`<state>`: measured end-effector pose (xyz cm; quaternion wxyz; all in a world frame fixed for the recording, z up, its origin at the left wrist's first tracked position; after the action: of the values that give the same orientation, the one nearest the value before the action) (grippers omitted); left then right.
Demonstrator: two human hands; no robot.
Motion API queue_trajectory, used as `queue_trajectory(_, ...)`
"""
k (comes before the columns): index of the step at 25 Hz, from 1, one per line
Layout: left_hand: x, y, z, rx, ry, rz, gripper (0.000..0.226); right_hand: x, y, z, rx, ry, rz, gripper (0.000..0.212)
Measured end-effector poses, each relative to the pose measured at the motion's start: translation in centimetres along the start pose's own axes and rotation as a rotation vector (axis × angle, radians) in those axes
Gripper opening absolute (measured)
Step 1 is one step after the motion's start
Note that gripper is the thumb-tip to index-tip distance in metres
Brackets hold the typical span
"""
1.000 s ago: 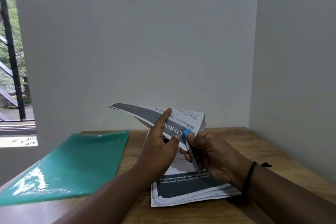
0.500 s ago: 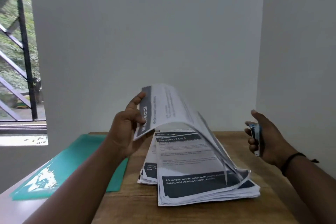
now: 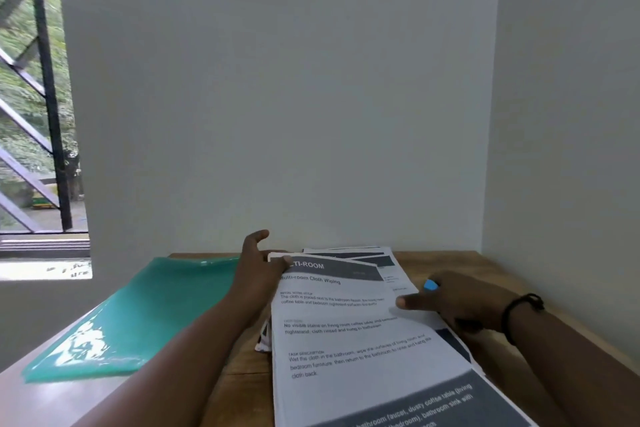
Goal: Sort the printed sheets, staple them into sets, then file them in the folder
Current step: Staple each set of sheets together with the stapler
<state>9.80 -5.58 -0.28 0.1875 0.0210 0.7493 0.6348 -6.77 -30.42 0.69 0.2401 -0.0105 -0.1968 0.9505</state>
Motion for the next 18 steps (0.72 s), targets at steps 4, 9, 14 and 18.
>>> queue_trajectory(4,0.3,-1.1,-1.6,0.018,-0.025,0.084,0.107,0.0,0.1,-0.4,0.090,-0.064,-0.072,0.062)
queue_trajectory(9,0.2,-1.4,-0.9,-0.958,-0.092,0.128,0.123,-0.4,-0.4,-1.2,0.151,0.028,-0.157,0.067)
queue_trajectory(14,0.7,-0.7,0.0,-0.842,-0.261,0.319,0.110,0.0,-0.7,-1.0,0.132,0.046,-0.157,0.042)
queue_trajectory(18,1.2,-0.3,-0.5,-0.771,-0.273,0.347,0.069,1.0,-0.2,0.4,0.140,-0.031,-0.121,0.048)
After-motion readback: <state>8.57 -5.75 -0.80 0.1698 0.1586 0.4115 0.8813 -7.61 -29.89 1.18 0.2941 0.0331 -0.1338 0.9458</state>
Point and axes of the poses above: each hand's wrist, its own x-axis away from the middle knuckle, its own z-axis out of the back of the hand, y = z × x, the point moved 1 cm from there along -x, towards the middle knuckle, and after that the axes turned 13 degrees about x, right-handed, at the moved point
